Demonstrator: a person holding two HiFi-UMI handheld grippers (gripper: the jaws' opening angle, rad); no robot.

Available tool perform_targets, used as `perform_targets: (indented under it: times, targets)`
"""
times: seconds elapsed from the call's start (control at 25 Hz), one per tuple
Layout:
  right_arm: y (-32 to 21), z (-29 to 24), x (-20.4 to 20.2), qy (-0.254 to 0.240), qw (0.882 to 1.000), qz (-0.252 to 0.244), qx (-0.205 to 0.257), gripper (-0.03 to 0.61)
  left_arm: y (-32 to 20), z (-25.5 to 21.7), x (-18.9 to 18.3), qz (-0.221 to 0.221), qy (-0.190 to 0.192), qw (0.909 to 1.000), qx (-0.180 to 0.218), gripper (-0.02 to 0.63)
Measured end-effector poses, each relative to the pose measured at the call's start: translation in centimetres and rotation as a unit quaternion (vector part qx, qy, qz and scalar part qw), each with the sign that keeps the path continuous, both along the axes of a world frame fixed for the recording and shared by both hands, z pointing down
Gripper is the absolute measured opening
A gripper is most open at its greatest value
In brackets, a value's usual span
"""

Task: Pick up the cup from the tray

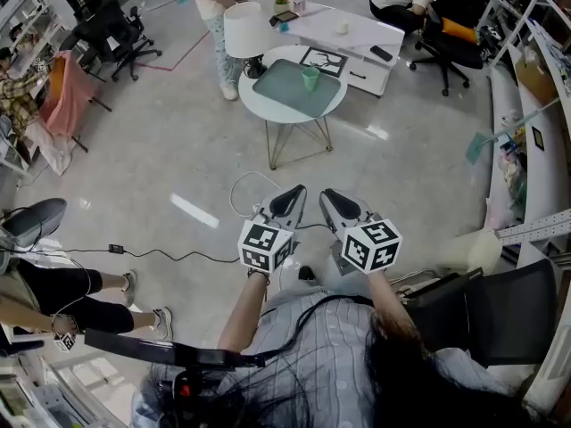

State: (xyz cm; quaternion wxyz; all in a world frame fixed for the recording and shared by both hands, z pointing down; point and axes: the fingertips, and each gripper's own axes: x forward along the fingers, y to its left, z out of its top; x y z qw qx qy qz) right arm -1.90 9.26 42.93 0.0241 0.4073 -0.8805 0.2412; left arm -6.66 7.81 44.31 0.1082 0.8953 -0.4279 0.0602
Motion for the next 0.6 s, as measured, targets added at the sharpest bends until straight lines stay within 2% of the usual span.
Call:
perform_targets:
  times: [0.24, 0.6]
  targets:
    - [-0.4, 0.2, 0.8, 0.006, 1.0, 0.007, -0.001, 0.058, -0.1, 0.9, 0.5, 0.001, 0.01, 0.9999, -0.008, 0.015]
    - [-1.9, 1.4, 0.2, 0.005, 1.0, -0.018, -0.014, 0.058, -1.9, 1.9, 0.5, -0.003, 0.013, 0.9997, -0.021, 0.015]
